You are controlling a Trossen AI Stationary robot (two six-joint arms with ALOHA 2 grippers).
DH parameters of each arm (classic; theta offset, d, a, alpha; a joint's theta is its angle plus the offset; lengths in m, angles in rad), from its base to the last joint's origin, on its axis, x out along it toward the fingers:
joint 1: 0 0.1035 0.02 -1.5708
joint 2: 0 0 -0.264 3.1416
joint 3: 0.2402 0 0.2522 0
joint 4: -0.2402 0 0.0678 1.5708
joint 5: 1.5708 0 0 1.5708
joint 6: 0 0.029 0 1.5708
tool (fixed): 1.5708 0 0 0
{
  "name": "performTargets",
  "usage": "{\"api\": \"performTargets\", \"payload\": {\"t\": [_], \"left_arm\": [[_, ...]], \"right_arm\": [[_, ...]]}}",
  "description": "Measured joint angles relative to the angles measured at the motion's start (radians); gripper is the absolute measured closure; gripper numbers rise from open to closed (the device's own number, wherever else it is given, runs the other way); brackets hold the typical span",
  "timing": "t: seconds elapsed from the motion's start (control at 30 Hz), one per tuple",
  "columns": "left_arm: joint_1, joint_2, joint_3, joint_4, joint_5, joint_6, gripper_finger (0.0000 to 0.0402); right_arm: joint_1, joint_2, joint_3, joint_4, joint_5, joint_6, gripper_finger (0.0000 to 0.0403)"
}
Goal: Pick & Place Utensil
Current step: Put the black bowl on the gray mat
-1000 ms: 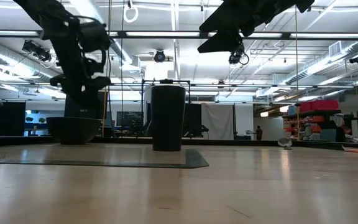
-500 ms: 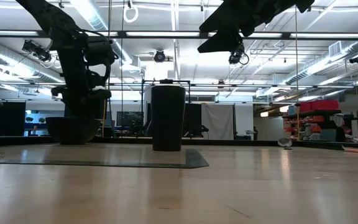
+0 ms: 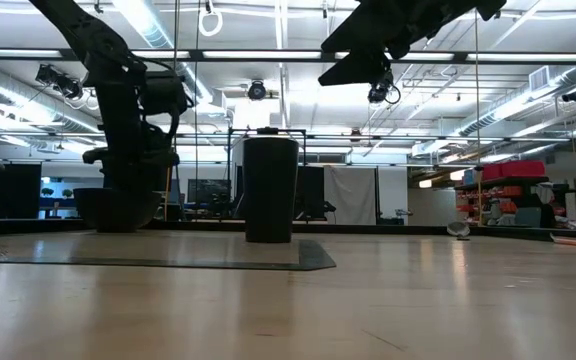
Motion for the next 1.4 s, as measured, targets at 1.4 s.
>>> {"api": "performTargets", "payload": {"t": [1.4], "left_arm": [[0.003,-0.002,0.001,-0.022,0.072,0.188,0.0381]], "right_arm": [[-0.003,0.000,0.000,0.014,0.001,-0.003,0.0005]]}}
